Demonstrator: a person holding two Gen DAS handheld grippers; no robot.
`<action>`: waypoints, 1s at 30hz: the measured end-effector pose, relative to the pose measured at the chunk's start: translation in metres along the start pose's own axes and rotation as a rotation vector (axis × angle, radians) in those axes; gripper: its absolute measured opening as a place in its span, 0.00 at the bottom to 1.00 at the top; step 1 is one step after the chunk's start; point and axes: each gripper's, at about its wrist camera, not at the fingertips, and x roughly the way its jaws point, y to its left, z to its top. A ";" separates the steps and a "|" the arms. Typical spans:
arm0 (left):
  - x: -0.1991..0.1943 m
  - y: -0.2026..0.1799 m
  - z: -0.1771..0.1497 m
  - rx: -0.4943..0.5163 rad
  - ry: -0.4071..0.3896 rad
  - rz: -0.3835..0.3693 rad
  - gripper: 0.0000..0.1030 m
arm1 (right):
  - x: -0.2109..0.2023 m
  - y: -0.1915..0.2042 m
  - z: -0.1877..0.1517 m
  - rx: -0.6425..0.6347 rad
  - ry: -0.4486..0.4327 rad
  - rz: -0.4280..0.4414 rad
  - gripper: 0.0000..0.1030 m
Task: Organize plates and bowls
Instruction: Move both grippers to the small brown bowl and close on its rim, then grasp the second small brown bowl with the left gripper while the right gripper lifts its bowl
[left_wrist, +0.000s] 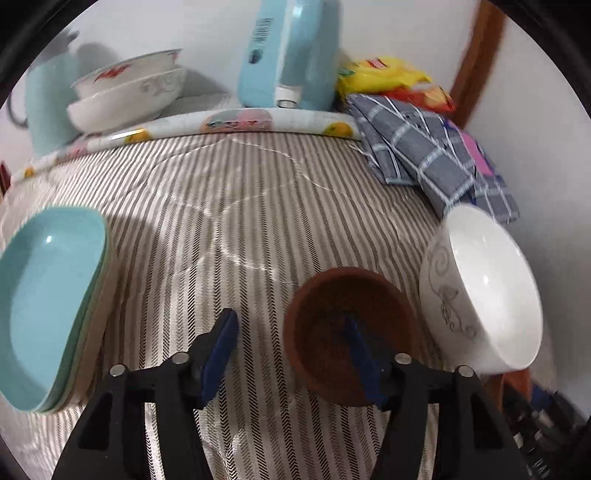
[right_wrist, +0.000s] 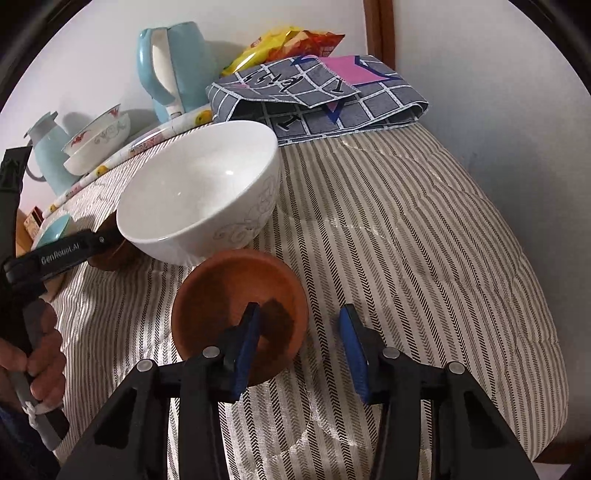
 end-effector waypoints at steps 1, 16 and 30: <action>0.001 -0.003 -0.001 0.015 -0.001 0.012 0.59 | 0.000 -0.001 0.000 0.008 -0.004 0.006 0.44; -0.004 0.010 -0.001 -0.073 0.007 -0.021 0.22 | 0.000 0.005 0.003 -0.024 0.018 0.005 0.14; -0.028 0.003 -0.006 -0.054 -0.021 -0.074 0.08 | -0.022 0.015 0.004 -0.033 -0.025 -0.001 0.07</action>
